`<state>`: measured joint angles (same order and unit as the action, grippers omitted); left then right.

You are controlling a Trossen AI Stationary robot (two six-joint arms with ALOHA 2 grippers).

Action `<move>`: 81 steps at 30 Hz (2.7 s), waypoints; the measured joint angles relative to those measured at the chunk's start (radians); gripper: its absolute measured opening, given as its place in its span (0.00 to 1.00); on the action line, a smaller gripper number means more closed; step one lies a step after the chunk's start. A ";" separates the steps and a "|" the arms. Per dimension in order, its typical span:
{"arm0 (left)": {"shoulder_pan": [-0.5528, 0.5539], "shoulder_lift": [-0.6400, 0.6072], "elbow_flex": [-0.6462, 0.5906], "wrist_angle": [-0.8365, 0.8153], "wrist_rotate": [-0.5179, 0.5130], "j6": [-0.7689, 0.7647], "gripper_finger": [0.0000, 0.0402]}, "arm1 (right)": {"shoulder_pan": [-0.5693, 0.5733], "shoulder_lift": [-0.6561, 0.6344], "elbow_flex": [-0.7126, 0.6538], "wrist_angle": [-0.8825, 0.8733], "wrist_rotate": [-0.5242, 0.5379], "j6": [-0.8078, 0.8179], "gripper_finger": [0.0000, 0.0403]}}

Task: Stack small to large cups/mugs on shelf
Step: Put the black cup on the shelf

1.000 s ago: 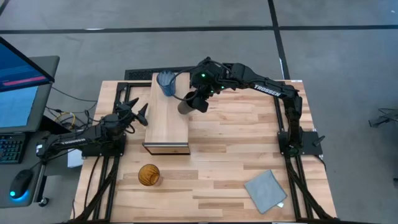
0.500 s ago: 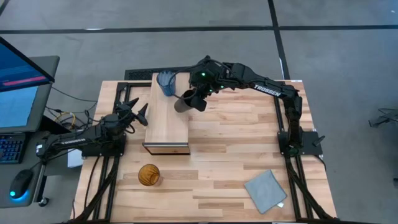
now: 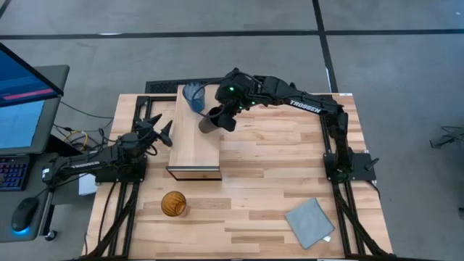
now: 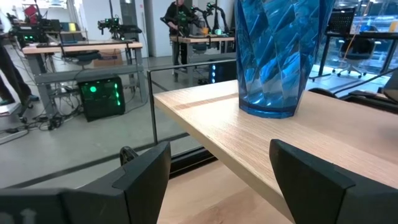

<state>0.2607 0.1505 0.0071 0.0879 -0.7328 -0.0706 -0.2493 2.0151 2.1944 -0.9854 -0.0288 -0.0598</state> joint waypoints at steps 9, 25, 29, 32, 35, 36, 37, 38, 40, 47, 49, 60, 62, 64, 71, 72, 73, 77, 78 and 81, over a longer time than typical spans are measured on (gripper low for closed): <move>0.000 0.000 0.000 0.000 0.000 0.006 0.66 | -0.002 0.000 0.000 -0.032 0.001 0.006 0.01; 0.000 0.000 0.000 0.000 0.000 0.006 0.66 | 0.000 0.000 0.001 -0.043 0.003 0.007 0.01; 0.000 0.000 0.000 0.000 0.000 0.006 0.66 | -0.002 0.000 0.001 -0.045 0.003 0.005 0.01; 0.000 0.000 0.000 0.000 0.000 0.007 0.66 | -0.003 0.000 0.001 -0.046 0.003 0.002 0.01; 0.000 0.000 0.000 0.000 0.000 0.006 0.66 | -0.007 0.000 0.001 -0.049 0.002 0.000 0.02; 0.000 0.000 0.000 0.000 0.000 0.006 0.66 | -0.008 0.000 0.001 -0.053 0.001 0.000 0.02; 0.000 0.000 0.000 0.000 0.000 0.006 0.66 | -0.008 0.000 0.001 -0.055 0.002 -0.001 0.02; 0.000 0.000 0.000 0.000 0.000 0.006 0.66 | -0.008 0.001 0.001 -0.054 0.002 0.000 0.03; 0.000 0.000 0.000 0.000 0.000 0.007 0.66 | -0.009 0.001 0.001 -0.054 0.003 -0.001 0.04; 0.000 0.000 0.000 0.000 0.000 0.006 0.66 | -0.008 0.001 0.001 -0.054 0.002 -0.001 0.05; 0.000 0.000 0.000 0.000 0.000 0.007 0.66 | -0.006 0.001 0.001 -0.054 0.003 -0.001 0.05; 0.000 0.000 0.000 0.000 0.000 0.006 0.66 | -0.006 0.001 0.001 -0.054 0.002 0.007 0.11; 0.000 0.000 0.000 0.000 -0.001 0.006 0.66 | -0.006 0.001 0.001 -0.052 0.002 0.007 0.12; 0.000 0.000 0.000 0.000 -0.001 0.006 0.66 | -0.006 0.001 0.001 -0.050 0.002 0.007 0.13; 0.000 0.000 0.000 0.000 -0.001 0.007 0.66 | -0.006 0.001 0.001 -0.016 0.002 0.007 0.18; 0.000 0.000 0.000 0.000 -0.001 0.007 0.66 | -0.006 0.001 0.001 -0.015 0.002 0.007 0.19; 0.000 0.000 0.000 0.000 -0.001 0.007 0.66 | -0.006 0.001 0.001 -0.015 0.002 0.007 0.19; 0.000 0.000 0.000 0.000 -0.001 0.007 0.66 | -0.006 0.001 0.001 -0.009 0.002 0.007 0.22; 0.000 0.000 0.000 0.000 -0.001 0.007 0.66 | -0.006 0.001 0.001 -0.003 0.002 0.007 0.22; 0.000 0.000 0.000 0.000 -0.001 0.007 0.66 | -0.006 0.001 0.001 0.020 0.002 0.007 0.23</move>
<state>0.2607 0.1505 0.0070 0.0875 -0.7334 -0.0639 -0.2558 2.0159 2.1956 -0.9652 -0.0267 -0.0532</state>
